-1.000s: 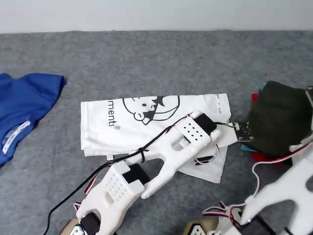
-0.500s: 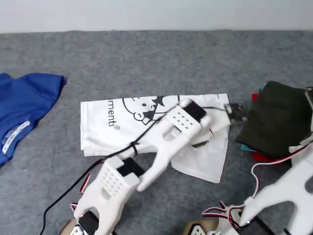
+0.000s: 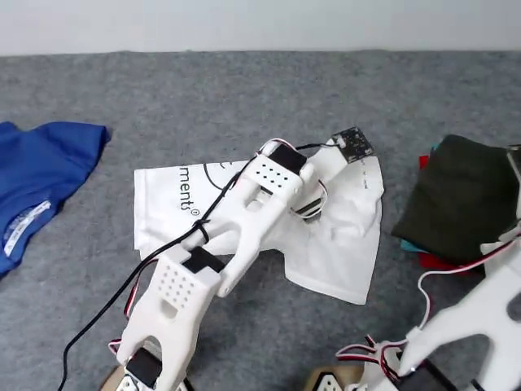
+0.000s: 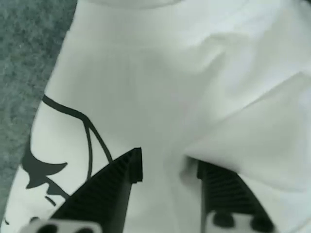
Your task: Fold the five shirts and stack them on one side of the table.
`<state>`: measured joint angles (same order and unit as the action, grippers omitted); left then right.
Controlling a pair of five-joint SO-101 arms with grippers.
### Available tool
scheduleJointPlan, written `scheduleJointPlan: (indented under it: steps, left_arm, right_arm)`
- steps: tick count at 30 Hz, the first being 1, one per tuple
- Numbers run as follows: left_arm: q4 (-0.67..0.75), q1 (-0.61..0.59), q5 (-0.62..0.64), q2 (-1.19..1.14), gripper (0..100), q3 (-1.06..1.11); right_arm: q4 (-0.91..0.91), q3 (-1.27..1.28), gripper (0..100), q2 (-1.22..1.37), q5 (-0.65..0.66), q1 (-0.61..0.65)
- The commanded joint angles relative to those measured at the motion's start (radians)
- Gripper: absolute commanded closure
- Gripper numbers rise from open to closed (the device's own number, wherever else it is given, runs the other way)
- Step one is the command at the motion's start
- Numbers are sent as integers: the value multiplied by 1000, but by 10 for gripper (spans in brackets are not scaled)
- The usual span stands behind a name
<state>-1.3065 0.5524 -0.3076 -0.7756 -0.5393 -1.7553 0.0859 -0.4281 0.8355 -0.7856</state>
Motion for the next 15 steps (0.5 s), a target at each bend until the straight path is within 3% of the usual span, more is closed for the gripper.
scheduleJointPlan:
  steps: [1, 15]
  left_arm:
    - [-37, -11, 15, -5, 804, -105]
    - [-173, -118, 38, -215, 805, -513]
  right_arm:
    - [-39, -3, 955, -33, 3, -5]
    - [-39, -3, 955, -38, 3, -5]
